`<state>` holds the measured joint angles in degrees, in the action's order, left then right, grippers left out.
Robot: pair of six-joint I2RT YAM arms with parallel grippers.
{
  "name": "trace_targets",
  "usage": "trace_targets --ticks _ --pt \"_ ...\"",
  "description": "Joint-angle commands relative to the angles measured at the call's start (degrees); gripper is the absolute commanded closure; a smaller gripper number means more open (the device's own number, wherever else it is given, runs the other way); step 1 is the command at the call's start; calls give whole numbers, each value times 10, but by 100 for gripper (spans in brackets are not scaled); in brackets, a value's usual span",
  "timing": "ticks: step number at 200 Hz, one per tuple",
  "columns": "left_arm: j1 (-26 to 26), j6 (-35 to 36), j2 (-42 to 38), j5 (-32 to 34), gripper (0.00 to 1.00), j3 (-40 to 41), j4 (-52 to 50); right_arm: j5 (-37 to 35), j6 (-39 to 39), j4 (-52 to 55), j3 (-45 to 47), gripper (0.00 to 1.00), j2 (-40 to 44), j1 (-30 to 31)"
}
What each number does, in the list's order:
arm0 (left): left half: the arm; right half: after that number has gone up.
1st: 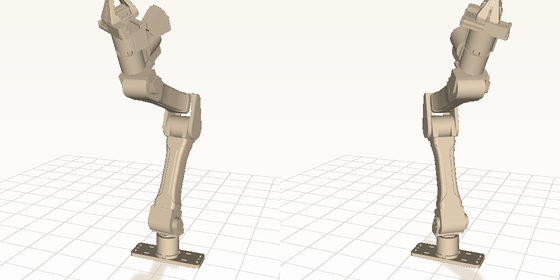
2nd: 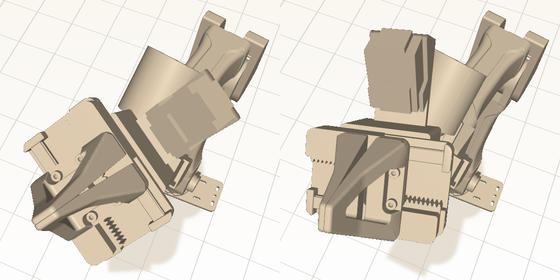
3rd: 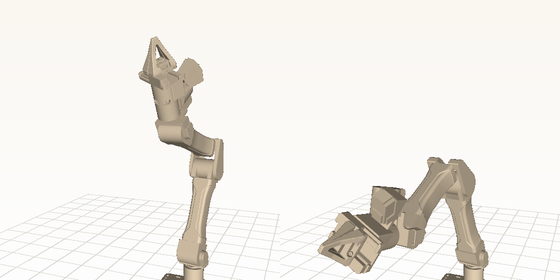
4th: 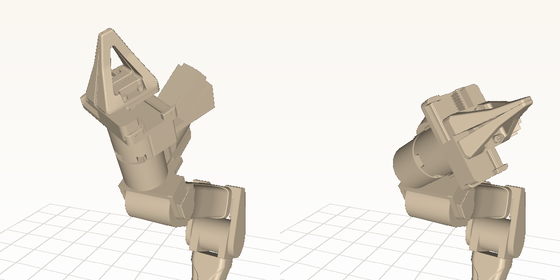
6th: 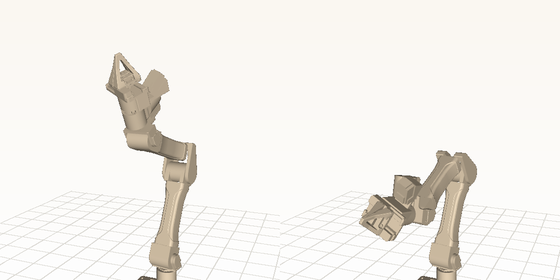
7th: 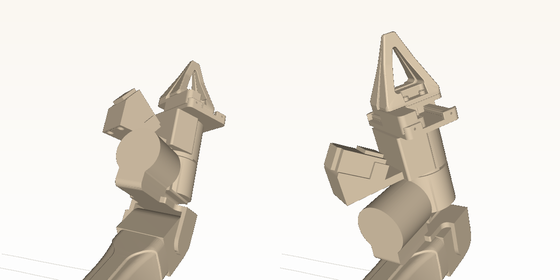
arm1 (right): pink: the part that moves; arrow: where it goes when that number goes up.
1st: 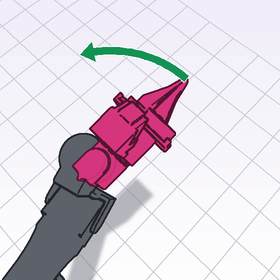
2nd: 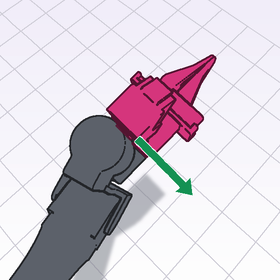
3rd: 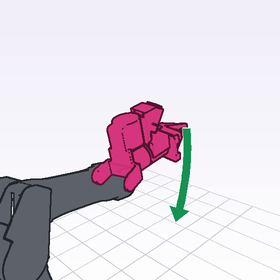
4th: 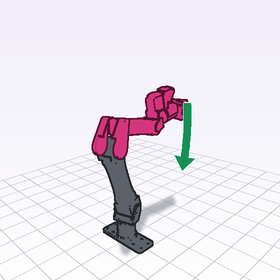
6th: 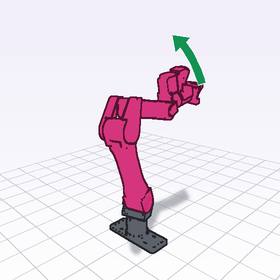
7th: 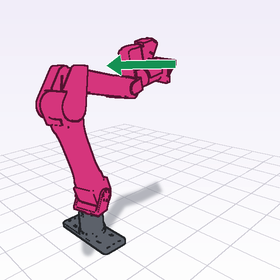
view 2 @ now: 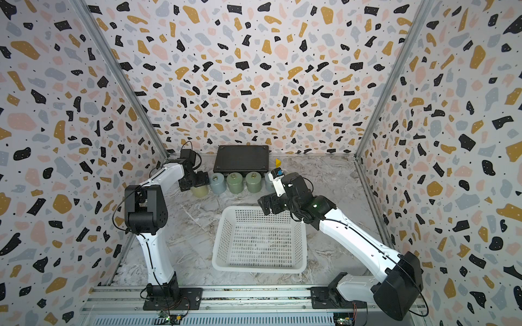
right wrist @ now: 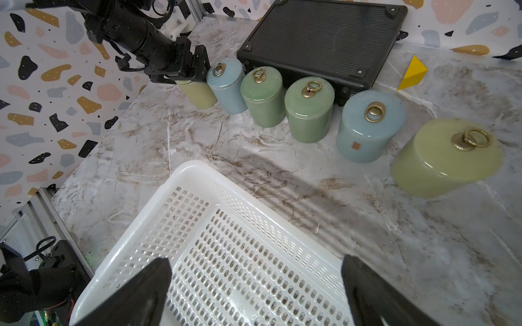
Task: Take the tea canister out of the basket
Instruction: Place the tea canister at the center of the board, then reset both arms
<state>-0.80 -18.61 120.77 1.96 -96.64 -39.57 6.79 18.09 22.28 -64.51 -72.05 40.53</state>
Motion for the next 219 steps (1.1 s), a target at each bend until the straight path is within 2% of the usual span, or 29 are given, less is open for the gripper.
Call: trace_targets --ticks 1,47,91,122,154,199,219 --pt "3 5 -17 -4 0 -19 -8 -8 -6 -3 -13 1 6 2" --pt "3 -7 -59 3 0 -26 -39 -34 -8 10 -16 1 15 2" --pt "2 -33 -162 -18 0 20 -41 -127 -3 42 -17 1 22 2" --pt "-2 -60 -263 -63 0 103 -9 -223 1 52 -8 1 34 2" --pt "-20 -77 -376 -85 0 188 18 -306 -41 50 7 1 44 -1" --pt "-53 -102 -525 -62 0 320 56 -449 -74 7 69 1 68 -30" --pt "-56 -120 -586 -35 0 408 97 -468 -76 -11 107 1 83 -66"
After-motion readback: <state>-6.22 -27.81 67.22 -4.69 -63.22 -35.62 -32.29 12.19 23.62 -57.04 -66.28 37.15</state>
